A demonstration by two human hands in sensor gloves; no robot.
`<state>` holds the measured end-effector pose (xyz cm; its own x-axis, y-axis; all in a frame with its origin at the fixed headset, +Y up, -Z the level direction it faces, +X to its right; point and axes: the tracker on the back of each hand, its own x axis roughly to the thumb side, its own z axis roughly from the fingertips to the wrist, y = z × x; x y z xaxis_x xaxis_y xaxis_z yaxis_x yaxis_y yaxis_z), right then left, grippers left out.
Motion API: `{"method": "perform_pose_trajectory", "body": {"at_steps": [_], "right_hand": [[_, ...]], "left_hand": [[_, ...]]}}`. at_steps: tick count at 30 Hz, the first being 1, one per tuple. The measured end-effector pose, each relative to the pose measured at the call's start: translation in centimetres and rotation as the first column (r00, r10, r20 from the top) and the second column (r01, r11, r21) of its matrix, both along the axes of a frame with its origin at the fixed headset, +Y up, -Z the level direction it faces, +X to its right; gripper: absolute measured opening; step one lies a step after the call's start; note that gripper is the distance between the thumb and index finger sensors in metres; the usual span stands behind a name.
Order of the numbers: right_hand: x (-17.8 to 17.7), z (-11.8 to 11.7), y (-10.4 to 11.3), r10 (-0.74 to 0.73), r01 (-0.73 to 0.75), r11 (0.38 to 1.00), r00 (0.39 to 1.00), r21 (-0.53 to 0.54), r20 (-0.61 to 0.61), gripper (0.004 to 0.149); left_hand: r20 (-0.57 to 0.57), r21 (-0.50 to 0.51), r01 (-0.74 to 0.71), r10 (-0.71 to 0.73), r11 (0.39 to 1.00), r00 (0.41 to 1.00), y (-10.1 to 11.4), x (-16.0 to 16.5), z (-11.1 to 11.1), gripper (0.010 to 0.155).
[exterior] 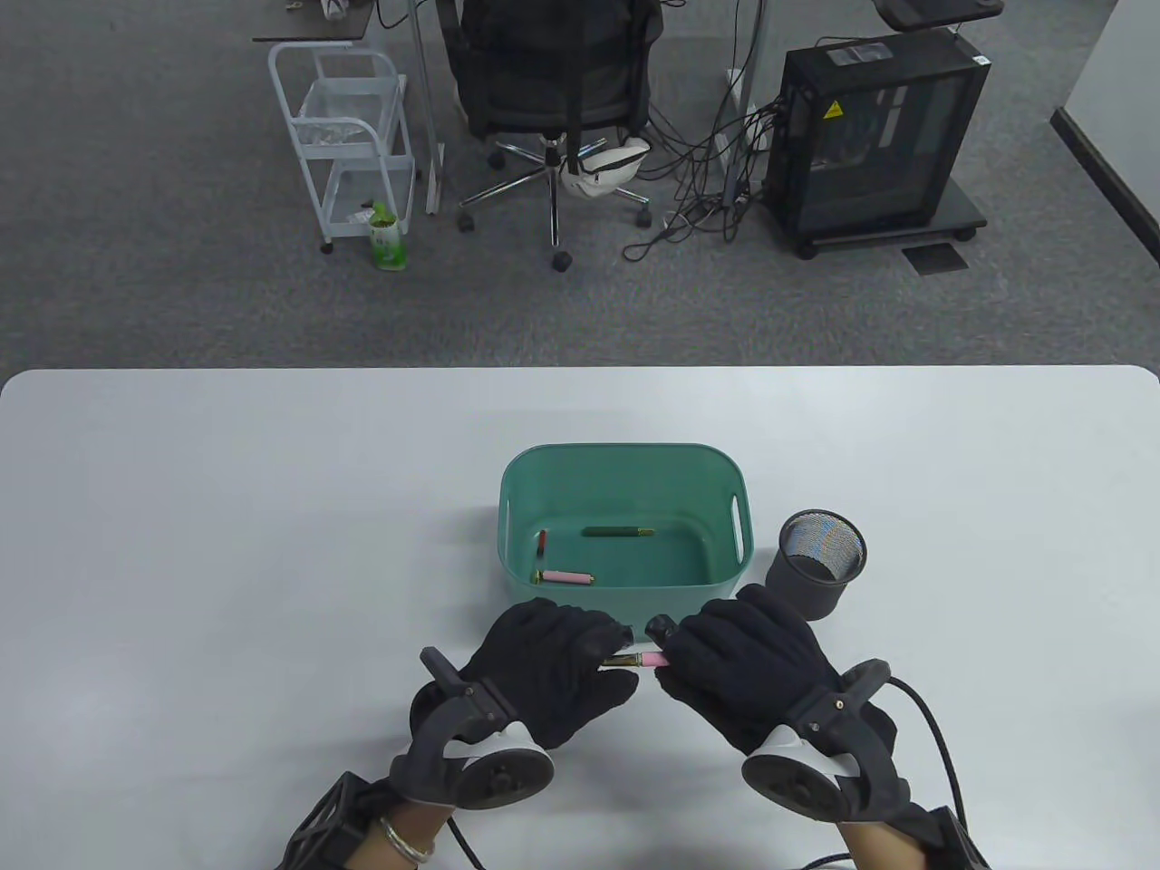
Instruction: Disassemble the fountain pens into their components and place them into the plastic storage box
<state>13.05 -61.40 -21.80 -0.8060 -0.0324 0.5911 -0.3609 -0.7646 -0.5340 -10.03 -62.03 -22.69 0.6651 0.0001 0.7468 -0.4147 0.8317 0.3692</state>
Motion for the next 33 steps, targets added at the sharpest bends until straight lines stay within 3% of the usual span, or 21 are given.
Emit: {"method": "perform_pose_trajectory", "body": {"at_steps": [20, 27, 33], "right_hand": [[-0.19, -0.05, -0.07, 0.011, -0.011, 1.000, 1.000, -0.004, -0.004, 0.045], [-0.17, -0.10, -0.08, 0.008, -0.008, 1.000, 1.000, -0.005, -0.003, 0.045], [-0.16, -0.14, -0.08, 0.007, -0.007, 1.000, 1.000, -0.007, -0.001, 0.045]], "left_hand": [[0.014, -0.026, -0.011, 0.011, 1.000, 1.000, -0.13, 0.02, -0.33, 0.051], [0.000, -0.025, 0.004, -0.004, 1.000, 1.000, -0.22, 0.07, -0.29, 0.060], [-0.011, -0.005, 0.013, -0.013, 1.000, 1.000, -0.18, 0.19, -0.08, 0.055]]}}
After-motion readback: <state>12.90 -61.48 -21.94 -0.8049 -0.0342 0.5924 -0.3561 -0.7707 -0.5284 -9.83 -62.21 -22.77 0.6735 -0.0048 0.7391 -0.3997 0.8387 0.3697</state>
